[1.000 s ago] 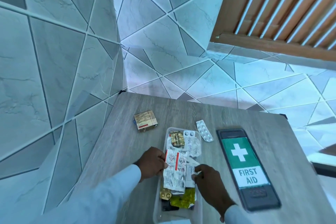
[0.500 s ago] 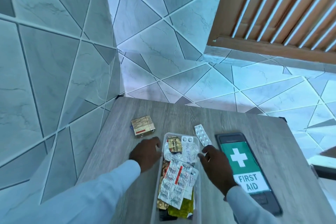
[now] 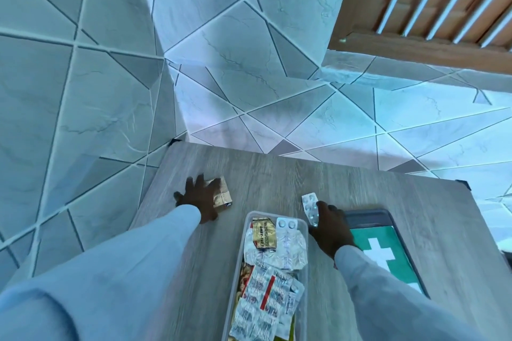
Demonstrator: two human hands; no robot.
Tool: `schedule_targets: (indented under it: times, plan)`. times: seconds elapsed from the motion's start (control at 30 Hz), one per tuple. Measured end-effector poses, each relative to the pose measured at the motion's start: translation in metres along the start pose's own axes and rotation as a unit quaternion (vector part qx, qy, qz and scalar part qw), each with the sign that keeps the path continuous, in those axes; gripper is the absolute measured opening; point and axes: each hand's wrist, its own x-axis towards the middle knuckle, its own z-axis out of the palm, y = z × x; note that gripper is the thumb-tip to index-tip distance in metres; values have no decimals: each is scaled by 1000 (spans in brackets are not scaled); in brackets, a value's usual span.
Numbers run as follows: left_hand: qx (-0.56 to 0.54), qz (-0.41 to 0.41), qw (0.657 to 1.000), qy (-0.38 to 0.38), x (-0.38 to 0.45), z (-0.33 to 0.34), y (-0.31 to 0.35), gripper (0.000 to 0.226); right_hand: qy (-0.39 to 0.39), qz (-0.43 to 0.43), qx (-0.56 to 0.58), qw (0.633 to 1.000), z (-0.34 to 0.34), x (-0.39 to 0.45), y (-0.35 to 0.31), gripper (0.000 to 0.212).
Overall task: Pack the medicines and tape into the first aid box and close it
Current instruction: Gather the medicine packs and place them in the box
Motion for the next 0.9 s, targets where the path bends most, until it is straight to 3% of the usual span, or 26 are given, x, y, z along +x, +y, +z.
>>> schedule_targets:
  times: [0.23, 0.33, 0.47, 0.53, 0.6, 0.77, 0.83, 0.9]
  plan:
    - [-22, 27, 998, 45, 8, 15, -6, 81, -20, 30, 52, 998, -6, 12, -7, 72]
    - [-63, 50, 994, 73, 4, 18, -3, 70, -8, 42, 39, 998, -6, 12, -14, 58]
    - [-135, 55, 979, 142, -13, 8, 4, 56, 74, 68, 81, 992, -11, 6, -18, 22]
    - [-198, 37, 963, 181, -32, -5, 8, 53, 140, 57, 85, 985, -22, -2, -23, 14]
    - [-260, 68, 944, 192, -59, -13, 15, 47, 201, 6, 90, 975, -33, -20, -31, 12]
    - [-432, 207, 878, 12, -129, 2, 39, 38, 264, -144, 66, 951, -21, -114, -52, 6]
    - [-479, 193, 854, -67, -145, 18, 42, 47, 265, -159, 66, 949, -4, -150, -52, 13]
    - [-470, 159, 858, -134, -158, 36, 41, 67, 269, -158, 73, 947, 15, -175, -47, 20]
